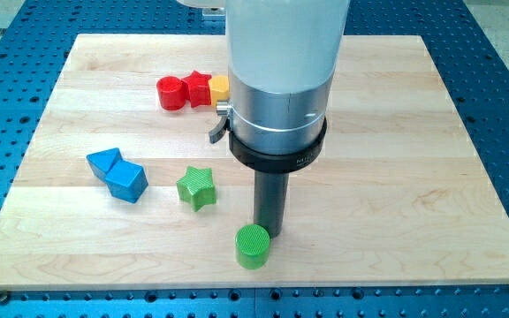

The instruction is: Move the green star vertically above the green circle

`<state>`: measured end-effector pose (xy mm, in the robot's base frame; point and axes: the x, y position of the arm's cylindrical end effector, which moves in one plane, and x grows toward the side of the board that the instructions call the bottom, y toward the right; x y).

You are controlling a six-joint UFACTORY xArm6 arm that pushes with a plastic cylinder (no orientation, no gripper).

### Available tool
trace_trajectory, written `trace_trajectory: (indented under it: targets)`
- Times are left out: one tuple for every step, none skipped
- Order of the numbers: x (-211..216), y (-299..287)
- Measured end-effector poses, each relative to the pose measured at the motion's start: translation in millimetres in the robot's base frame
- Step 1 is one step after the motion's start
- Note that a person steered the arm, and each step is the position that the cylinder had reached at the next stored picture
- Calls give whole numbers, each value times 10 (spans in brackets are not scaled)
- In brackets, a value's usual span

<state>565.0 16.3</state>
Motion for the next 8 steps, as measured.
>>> trace_trajectory:
  targets:
    - [-133,-2]
    - [-735,-275]
    - [-1255,-562]
    - [-1385,-872]
    - [-1126,-1154]
    - [-520,-1067]
    - [-399,-859]
    - [-598,-398]
